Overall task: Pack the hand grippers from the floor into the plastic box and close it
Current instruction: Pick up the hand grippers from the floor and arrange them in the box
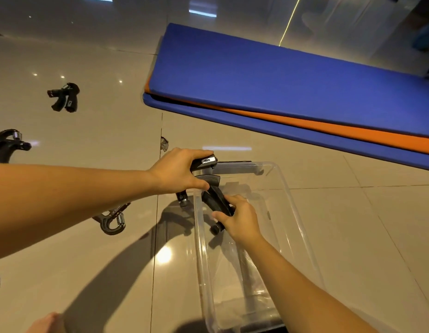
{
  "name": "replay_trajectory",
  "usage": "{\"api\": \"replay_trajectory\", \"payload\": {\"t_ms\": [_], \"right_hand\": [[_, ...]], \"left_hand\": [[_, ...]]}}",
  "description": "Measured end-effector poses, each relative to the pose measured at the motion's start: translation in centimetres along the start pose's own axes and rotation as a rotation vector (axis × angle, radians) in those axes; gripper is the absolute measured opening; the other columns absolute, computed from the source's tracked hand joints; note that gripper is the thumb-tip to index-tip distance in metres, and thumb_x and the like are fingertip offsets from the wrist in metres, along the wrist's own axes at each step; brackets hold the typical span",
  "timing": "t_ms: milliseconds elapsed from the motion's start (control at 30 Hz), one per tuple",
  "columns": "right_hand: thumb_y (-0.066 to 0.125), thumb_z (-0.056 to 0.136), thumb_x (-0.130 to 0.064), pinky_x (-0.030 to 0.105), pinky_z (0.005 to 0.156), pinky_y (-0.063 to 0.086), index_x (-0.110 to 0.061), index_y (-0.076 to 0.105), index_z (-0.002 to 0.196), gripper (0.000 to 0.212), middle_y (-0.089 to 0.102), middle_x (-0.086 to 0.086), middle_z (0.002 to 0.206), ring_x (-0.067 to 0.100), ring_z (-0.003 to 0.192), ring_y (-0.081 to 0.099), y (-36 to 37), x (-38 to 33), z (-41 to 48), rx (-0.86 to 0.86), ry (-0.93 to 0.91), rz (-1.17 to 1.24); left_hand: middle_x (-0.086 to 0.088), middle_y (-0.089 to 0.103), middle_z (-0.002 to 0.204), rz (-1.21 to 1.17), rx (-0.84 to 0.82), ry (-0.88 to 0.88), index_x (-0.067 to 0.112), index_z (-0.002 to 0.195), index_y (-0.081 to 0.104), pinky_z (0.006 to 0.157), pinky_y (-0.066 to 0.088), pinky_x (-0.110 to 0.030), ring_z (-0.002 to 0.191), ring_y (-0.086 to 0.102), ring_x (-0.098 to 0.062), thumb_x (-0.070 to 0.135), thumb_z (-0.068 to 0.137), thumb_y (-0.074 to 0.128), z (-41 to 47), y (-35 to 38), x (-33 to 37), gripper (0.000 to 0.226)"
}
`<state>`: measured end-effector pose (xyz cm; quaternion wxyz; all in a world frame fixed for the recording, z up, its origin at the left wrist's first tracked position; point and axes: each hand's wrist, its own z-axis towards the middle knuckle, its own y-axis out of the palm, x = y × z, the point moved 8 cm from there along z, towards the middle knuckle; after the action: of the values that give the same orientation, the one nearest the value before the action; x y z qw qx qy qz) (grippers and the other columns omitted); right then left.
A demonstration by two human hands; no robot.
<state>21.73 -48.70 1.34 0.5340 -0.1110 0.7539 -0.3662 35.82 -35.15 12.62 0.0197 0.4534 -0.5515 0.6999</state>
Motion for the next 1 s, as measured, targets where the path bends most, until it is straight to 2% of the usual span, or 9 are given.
{"api": "replay_trajectory", "payload": {"t_ms": [67, 167, 233, 300, 500, 600, 700, 833, 1000], "right_hand": [[0.082, 0.081, -0.035, 0.017, 0.078, 0.046, -0.032, 0.065, 0.128, 0.05, 0.056, -0.02, 0.101, 0.003, 0.09, 0.057, 0.0, 0.4, 0.5, -0.03, -0.019, -0.095], [0.083, 0.08, -0.029, 0.032, 0.091, 0.054, -0.031, 0.062, 0.133, 0.056, 0.058, -0.014, 0.109, 0.012, 0.099, 0.058, 0.1, 1.0, 1.4, -0.084, -0.087, -0.345], [0.082, 0.079, -0.027, 0.037, 0.095, 0.052, -0.031, 0.062, 0.133, 0.057, 0.062, -0.01, 0.114, 0.017, 0.103, 0.059, 0.1, 1.6, 2.2, -0.106, -0.13, -0.453], [0.081, 0.079, -0.025, 0.038, 0.098, 0.049, -0.031, 0.061, 0.135, 0.06, 0.063, -0.007, 0.12, 0.02, 0.109, 0.058, 0.4, 2.3, 2.9, -0.135, -0.16, -0.505], [0.077, 0.084, -0.023, 0.038, 0.103, 0.042, -0.032, 0.057, 0.14, 0.06, 0.06, -0.008, 0.132, 0.021, 0.118, 0.049, 1.8, 4.4, 3.4, -0.169, -0.162, -0.548], [0.077, 0.084, -0.025, 0.036, 0.107, 0.039, -0.027, 0.059, 0.138, 0.057, 0.059, -0.007, 0.132, 0.021, 0.123, 0.047, 2.0, 5.2, 3.0, -0.098, -0.123, -0.504], [0.081, 0.081, -0.031, 0.034, 0.113, 0.033, -0.023, 0.059, 0.139, 0.063, 0.058, -0.007, 0.135, 0.018, 0.13, 0.044, 1.8, 6.3, 2.3, 0.002, -0.05, -0.406], [0.082, 0.081, -0.035, 0.031, 0.115, 0.029, -0.023, 0.059, 0.14, 0.065, 0.058, -0.007, 0.139, 0.016, 0.133, 0.042, 2.0, 6.9, 1.9, 0.052, -0.013, -0.381], [0.08, 0.081, -0.035, 0.034, 0.109, 0.041, -0.026, 0.061, 0.136, 0.059, 0.06, -0.008, 0.132, 0.017, 0.126, 0.049, 1.8, 5.6, 2.1, -0.03, 0.002, -0.437]], "left_hand": [[0.005, 0.055, 0.146, 0.009, -0.04, 0.017, 0.027, 0.15, 0.044, 0.101, 0.04, -0.02, 0.129, 0.054, -0.011, 0.042, 0.076, 0.085, 0.5, -0.1, -0.1, 0.087], [0.006, 0.053, 0.148, 0.001, -0.059, 0.031, 0.027, 0.151, 0.043, 0.102, 0.038, -0.018, 0.127, 0.054, -0.009, 0.042, 0.075, 0.085, 0.7, 0.1, -0.1, 0.088], [0.006, 0.052, 0.149, -0.006, -0.056, 0.034, 0.028, 0.152, 0.042, 0.102, 0.038, -0.018, 0.124, 0.055, -0.007, 0.043, 0.075, 0.085, 0.7, 0.3, -0.1, 0.089], [0.005, 0.051, 0.15, -0.025, -0.057, 0.031, 0.028, 0.152, 0.042, 0.104, 0.036, -0.019, 0.13, 0.052, -0.011, 0.043, 0.075, 0.085, 0.7, 0.5, -0.3, 0.089], [0.007, 0.051, 0.15, -0.067, -0.055, 0.012, 0.028, 0.151, 0.043, 0.103, 0.034, -0.018, 0.134, 0.049, -0.011, 0.042, 0.074, 0.086, 0.7, 0.5, -0.6, 0.089], [0.006, 0.051, 0.149, -0.086, -0.059, 0.0, 0.028, 0.151, 0.043, 0.104, 0.035, -0.018, 0.134, 0.049, -0.011, 0.041, 0.074, 0.087, 0.7, 0.5, -0.7, 0.089], [0.006, 0.052, 0.149, -0.117, -0.068, -0.023, 0.027, 0.151, 0.044, 0.107, 0.036, -0.02, 0.134, 0.049, -0.011, 0.041, 0.073, 0.088, 0.7, 0.5, -0.8, 0.09], [0.006, 0.051, 0.15, -0.17, -0.074, -0.059, 0.026, 0.151, 0.044, 0.106, 0.036, -0.02, 0.135, 0.048, -0.011, 0.039, 0.072, 0.088, 0.3, 0.8, -1.1, 0.091], [0.004, 0.05, 0.151, -0.183, -0.053, -0.092, 0.023, 0.151, 0.045, 0.107, 0.034, -0.021, 0.136, 0.047, -0.014, 0.038, 0.071, 0.089, -0.2, 0.8, -0.8, 0.092]]}}
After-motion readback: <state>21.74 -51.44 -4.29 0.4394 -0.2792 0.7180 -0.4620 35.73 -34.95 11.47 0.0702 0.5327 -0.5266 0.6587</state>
